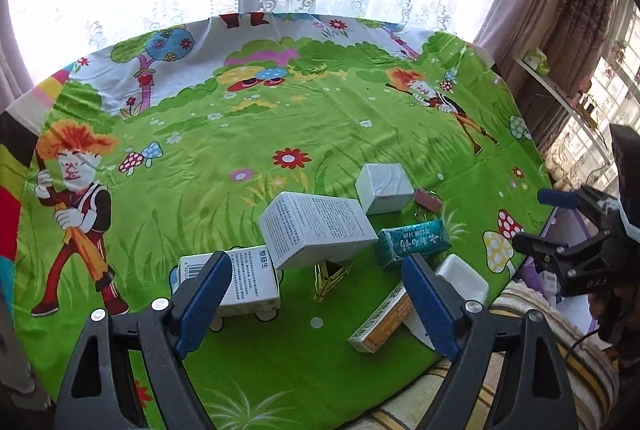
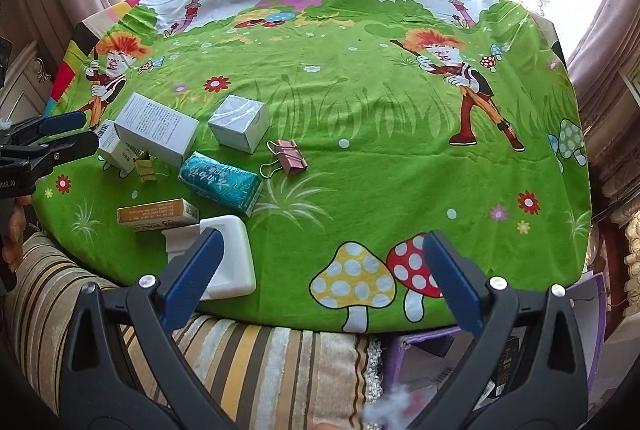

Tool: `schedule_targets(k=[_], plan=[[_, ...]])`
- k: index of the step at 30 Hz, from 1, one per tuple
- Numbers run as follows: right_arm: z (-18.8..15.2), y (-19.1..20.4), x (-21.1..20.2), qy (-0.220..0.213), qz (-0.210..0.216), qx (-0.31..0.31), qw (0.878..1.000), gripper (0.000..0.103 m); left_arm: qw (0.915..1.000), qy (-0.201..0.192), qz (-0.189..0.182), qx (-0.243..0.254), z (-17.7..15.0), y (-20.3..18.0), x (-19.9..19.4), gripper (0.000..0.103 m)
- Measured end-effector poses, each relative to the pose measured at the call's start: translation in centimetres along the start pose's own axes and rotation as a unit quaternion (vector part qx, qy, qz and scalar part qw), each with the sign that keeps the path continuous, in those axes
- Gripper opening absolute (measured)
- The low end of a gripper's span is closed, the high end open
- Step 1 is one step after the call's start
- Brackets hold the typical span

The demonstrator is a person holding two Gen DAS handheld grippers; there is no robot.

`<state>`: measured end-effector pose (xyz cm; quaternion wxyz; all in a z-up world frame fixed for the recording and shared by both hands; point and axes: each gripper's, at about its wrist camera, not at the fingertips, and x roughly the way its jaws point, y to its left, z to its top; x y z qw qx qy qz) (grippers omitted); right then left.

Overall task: Organize rigid objects
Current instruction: 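Grasp the white printed box with the left tool while the right tool grasps the pink binder clip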

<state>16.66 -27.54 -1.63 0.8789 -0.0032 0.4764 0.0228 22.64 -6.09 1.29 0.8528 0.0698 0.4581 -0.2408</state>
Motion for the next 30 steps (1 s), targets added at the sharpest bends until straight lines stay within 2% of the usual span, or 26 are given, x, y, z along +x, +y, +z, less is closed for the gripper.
schedule_targets(k=[5,8,10,17,23,24,25,26,28,30], plan=[[2.2,-0.3,2.3,0.015,0.012,-0.040,0.999,0.097,0.9944,0.039,0.009,0.098,1.1,-0.8,1.1,0.088],[3.3,0.0,4.1,0.031,0.022,-0.067,0.997,0.090,0.9882,0.060,0.023,0.139,1.9,-1.1,2.1,0.088],[3.8,0.3,5.3,0.045,0.037,-0.081,0.995,0.085,0.9845,0.072,0.026,0.158,2.4,-1.2,2.8,0.088],[5.3,1.3,8.1,0.064,0.062,-0.095,0.991,0.083,0.9657,0.111,0.036,0.232,2.9,-1.9,5.1,0.088],[5.8,1.5,10.2,0.080,0.083,-0.089,0.989,0.071,0.9556,0.130,0.015,0.264,3.4,-2.2,6.2,0.087],[5.8,1.5,10.5,0.082,0.086,-0.088,0.989,0.070,0.9540,0.133,0.012,0.268,3.5,-2.2,6.4,0.085],[5.8,1.6,10.8,0.085,0.087,-0.090,0.989,0.067,0.9525,0.137,0.010,0.272,3.5,-2.3,6.5,0.076],[5.8,1.6,10.8,0.079,0.083,-0.094,0.989,0.065,0.9513,0.142,0.008,0.274,3.5,-2.3,6.7,0.061],[6.0,1.6,10.8,0.073,0.085,-0.094,0.989,0.046,0.9503,0.145,0.006,0.275,3.6,-2.3,6.9,0.054],[6.1,1.3,10.8,0.071,0.091,-0.087,0.990,0.031,0.9507,0.143,0.001,0.275,3.6,-2.4,6.8,0.053]])
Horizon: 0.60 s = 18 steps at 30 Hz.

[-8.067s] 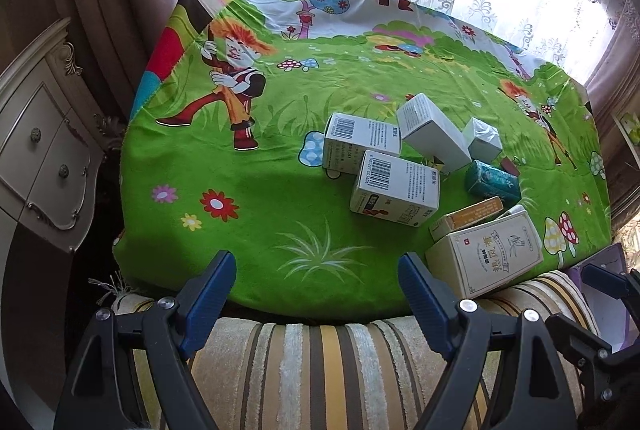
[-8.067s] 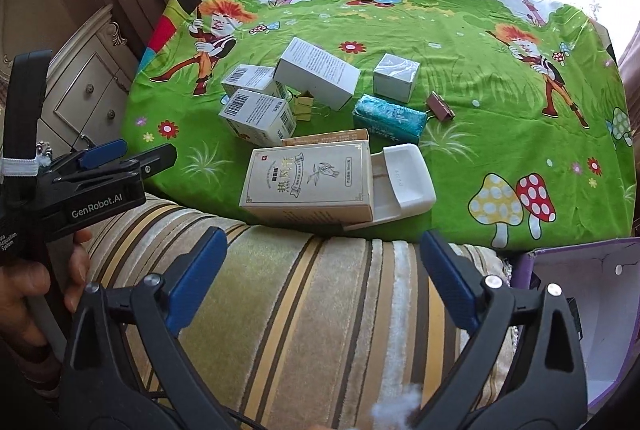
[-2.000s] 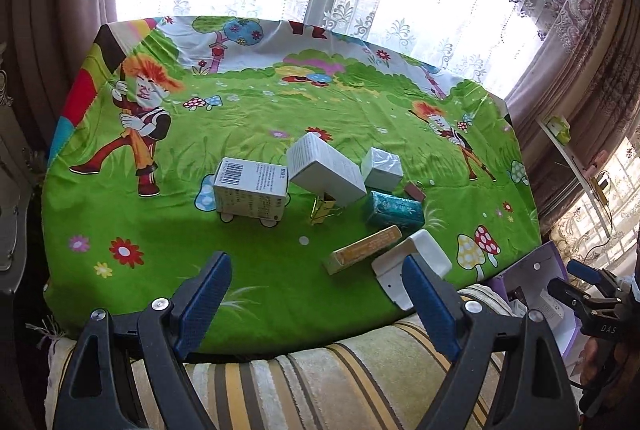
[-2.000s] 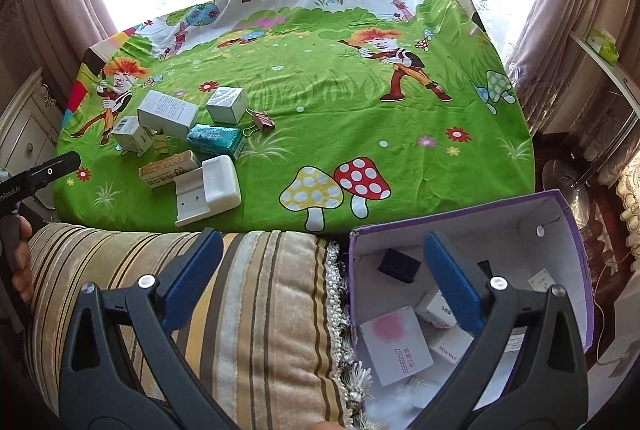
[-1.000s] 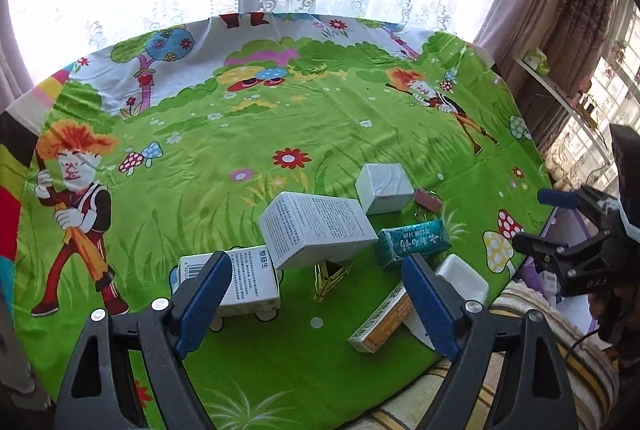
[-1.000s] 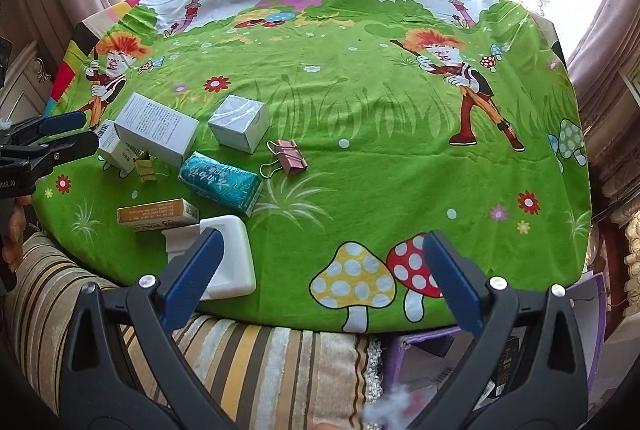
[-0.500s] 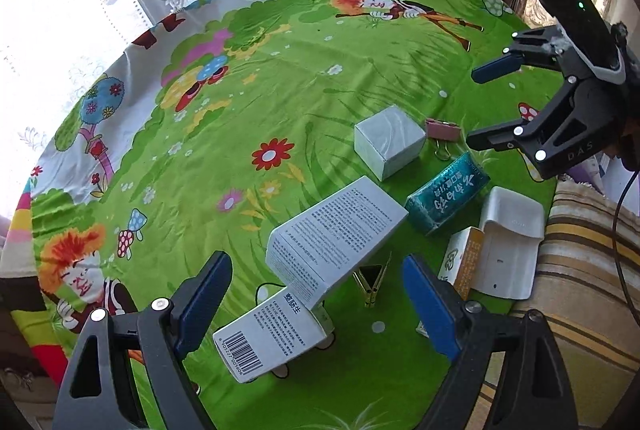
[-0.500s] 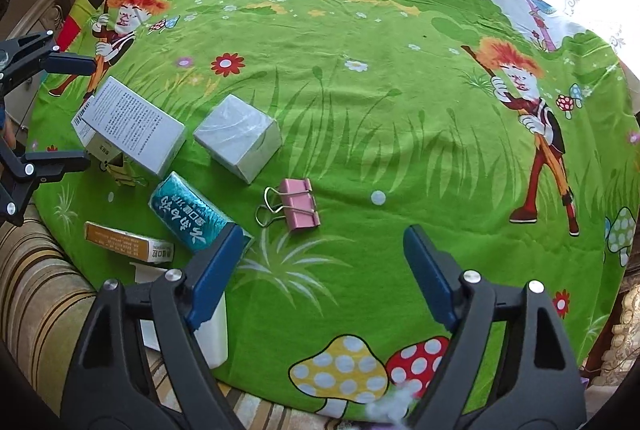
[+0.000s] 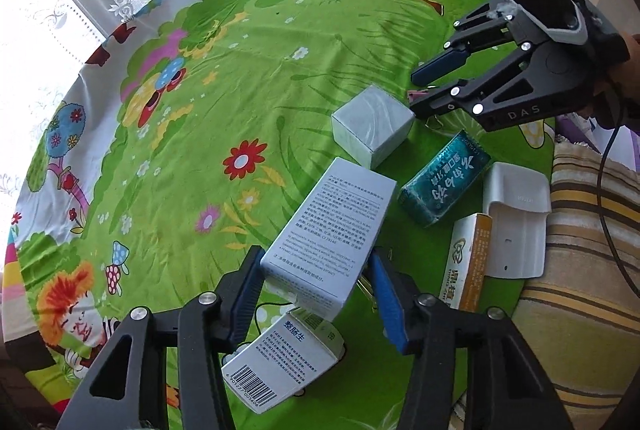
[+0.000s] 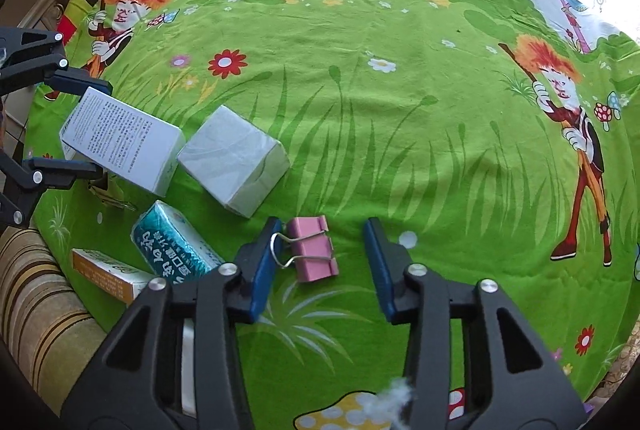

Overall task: Organize rigid objects
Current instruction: 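Grasp the white printed box with the left tool while the right tool grasps the pink binder clip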

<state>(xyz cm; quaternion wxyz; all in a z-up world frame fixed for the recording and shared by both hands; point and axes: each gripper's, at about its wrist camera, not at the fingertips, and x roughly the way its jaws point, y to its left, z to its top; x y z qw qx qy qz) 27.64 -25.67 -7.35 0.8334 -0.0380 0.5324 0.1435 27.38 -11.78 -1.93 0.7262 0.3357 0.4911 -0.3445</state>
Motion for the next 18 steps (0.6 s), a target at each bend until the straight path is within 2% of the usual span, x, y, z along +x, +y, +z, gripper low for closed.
schedule_targets(k=[1,9,18], plan=[[0.0,0.0,0.0,-0.002,-0.004,-0.003,1.000,0.028,1.0000,-0.002,-0.002,-0.002,0.0,0.0,-0.1,0.052],[-1.4,0.2,-0.9,-0.027,-0.006,0.003,1.000,0.027,0.9992,-0.021,-0.002,-0.033,-0.3,0.2,-0.6,0.050],[-2.5,-0.2,-4.3,-0.060,-0.012,0.028,0.998,0.027,0.9949,-0.054,0.013,-0.084,-1.2,0.4,-2.7,0.050]])
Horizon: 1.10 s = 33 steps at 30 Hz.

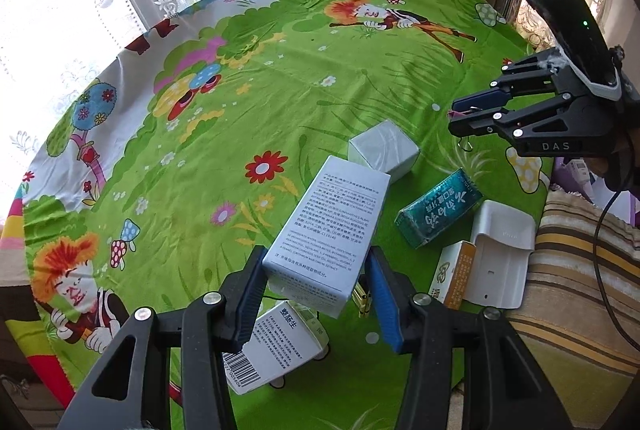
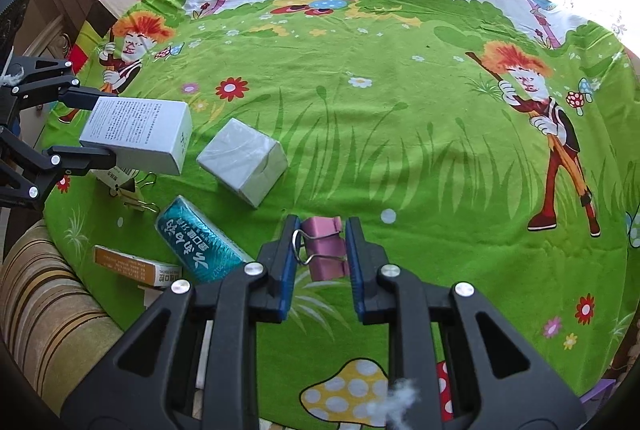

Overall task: Organize rigid objects
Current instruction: 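Carry the box and clip over the purple storage box and open both tools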

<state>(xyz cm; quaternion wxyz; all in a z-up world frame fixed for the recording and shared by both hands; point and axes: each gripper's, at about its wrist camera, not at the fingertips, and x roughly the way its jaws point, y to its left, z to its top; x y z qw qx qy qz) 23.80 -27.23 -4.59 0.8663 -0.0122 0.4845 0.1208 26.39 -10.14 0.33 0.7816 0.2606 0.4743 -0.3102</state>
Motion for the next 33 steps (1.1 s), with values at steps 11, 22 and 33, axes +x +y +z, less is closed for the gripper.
schedule_targets(k=[11,22,33], plan=[[-3.8,0.1,-5.0,-0.019,-0.023,0.042,0.999,0.027,0.9973,-0.054,0.000,-0.050,-2.0,-3.5,-4.4,0.050],[-9.2,0.1,-9.8,-0.034,-0.042,0.071,0.996,0.027,0.9920,-0.083,-0.038,-0.087,-3.6,-10.1,-7.1,0.050],[-15.7,-2.1,-14.4,-0.038,-0.088,0.115,0.989,0.027,0.9867,-0.083,-0.092,-0.105,-3.6,-18.2,-7.4,0.050]])
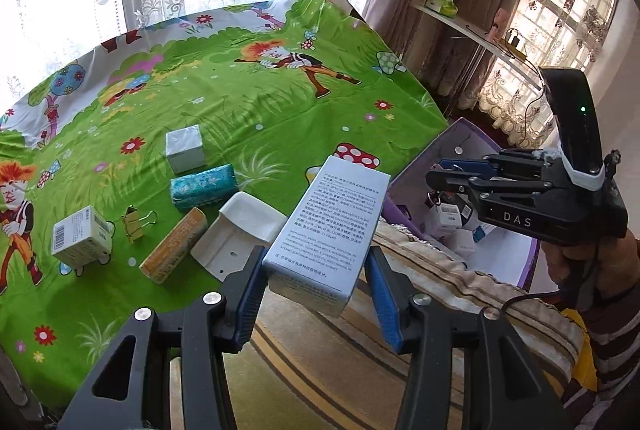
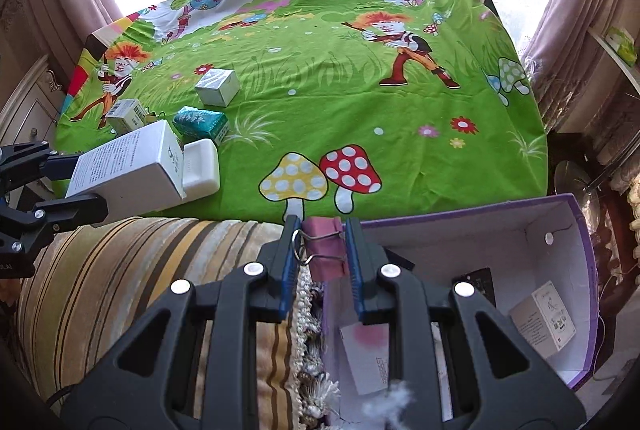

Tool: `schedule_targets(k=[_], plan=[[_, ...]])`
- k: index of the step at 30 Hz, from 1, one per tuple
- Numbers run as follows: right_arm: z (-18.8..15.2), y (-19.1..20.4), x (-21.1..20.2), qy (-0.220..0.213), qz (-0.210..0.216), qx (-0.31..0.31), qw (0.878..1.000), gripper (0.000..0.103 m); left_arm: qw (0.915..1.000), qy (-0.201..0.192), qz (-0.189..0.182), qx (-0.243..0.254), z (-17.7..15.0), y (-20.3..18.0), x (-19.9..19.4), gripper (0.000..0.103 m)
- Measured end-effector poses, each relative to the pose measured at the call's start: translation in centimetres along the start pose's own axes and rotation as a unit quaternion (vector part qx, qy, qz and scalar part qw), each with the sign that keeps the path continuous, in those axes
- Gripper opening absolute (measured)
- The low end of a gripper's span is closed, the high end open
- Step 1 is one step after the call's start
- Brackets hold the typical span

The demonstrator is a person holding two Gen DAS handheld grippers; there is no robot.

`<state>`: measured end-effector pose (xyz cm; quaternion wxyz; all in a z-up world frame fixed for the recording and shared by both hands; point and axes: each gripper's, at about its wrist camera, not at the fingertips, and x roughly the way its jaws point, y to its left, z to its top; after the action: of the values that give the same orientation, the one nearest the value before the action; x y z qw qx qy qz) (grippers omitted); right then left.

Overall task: Organize rigid objects
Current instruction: 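Carry the box and clip over the purple storage box and open both tools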

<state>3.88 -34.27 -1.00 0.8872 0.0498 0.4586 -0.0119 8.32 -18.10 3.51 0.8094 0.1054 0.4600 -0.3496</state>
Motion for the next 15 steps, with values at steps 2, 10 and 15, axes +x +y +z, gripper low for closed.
schedule_targets(k=[2,10,15], plan=[[-1.0,-0.7,-0.8,-0.001,-0.015,0.006,1.000,0.027,0.9999,0.002,-0.011,0.001,-0.2,-1.7,0.4,0.050],[-4.3,-4.1,-3.7,-0.011,-0.053,0.044,0.998,0.027,0.9995,0.013,-0.026,0.012,-0.7,-7.8,1.6,0.050],[-6.0,-6.4,-4.7,-0.009,-0.071,0.069,0.995,0.027,0.9993,0.014,-0.023,0.024,-0.7,-10.6,2.1,0.050]])
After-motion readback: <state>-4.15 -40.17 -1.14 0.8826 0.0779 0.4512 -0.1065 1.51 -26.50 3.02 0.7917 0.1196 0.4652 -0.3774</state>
